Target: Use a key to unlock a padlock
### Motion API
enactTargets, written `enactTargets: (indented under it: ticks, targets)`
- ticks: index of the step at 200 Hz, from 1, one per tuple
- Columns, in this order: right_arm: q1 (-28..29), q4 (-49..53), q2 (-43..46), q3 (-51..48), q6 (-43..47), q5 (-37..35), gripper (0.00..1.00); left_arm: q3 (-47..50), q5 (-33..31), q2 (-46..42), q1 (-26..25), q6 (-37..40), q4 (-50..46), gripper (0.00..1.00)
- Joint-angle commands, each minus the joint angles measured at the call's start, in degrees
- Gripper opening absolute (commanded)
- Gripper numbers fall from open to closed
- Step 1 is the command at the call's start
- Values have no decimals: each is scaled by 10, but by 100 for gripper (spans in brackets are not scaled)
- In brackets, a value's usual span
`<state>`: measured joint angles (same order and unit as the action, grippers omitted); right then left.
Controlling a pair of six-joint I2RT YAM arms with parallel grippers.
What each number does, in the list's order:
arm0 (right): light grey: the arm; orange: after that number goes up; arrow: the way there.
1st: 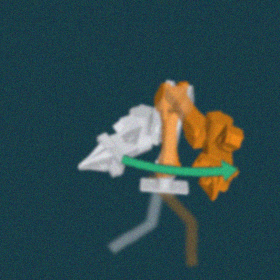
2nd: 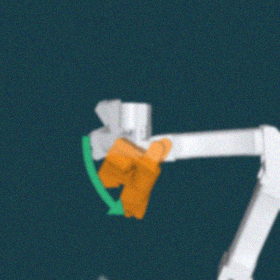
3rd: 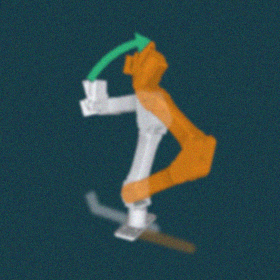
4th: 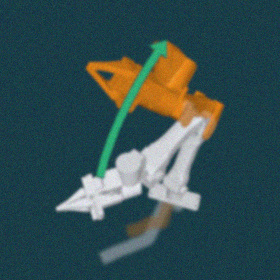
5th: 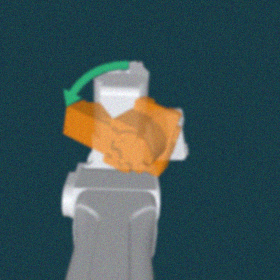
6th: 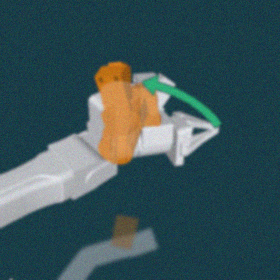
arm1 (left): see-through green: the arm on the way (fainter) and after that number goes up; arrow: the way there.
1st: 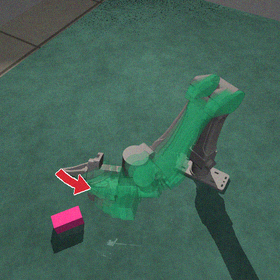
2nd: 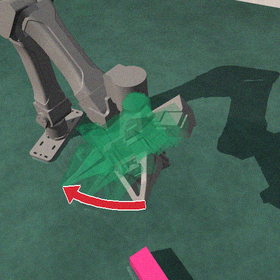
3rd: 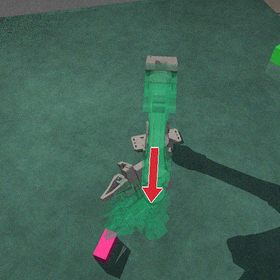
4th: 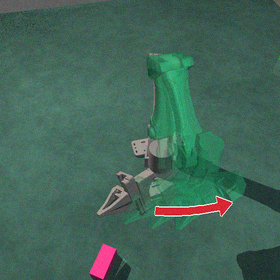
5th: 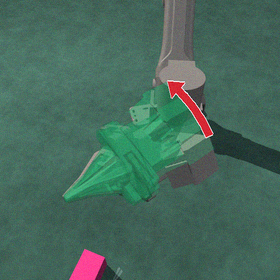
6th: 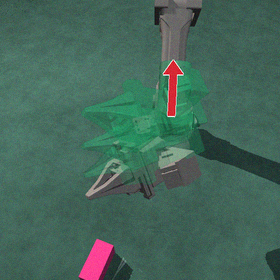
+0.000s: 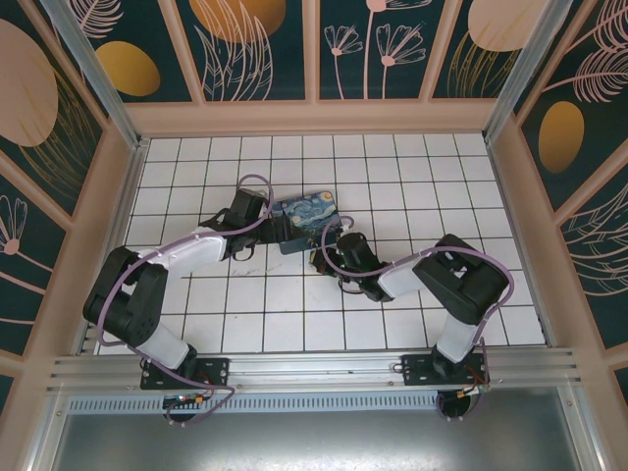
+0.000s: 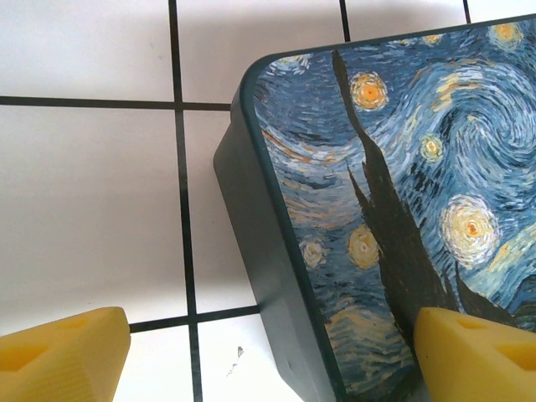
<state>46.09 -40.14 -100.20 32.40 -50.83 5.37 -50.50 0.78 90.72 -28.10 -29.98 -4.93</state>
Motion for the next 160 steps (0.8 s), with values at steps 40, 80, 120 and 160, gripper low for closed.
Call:
enactTargets:
  ticks: [40,80,120,160]
  targets:
    - [27,-19,19,-18,-117,-69,0,22,-30,16,-6,14,-9,87]
    - [34,-43,20,-35,-173,-113,0,26,-31,24,-6,17,-9,86]
    - [34,-60,21,-44,-194,-139,0,30,-31,29,-7,17,-7,85]
    - [29,-72,12,-43,-202,-152,0,34,-28,37,-7,18,-4,82]
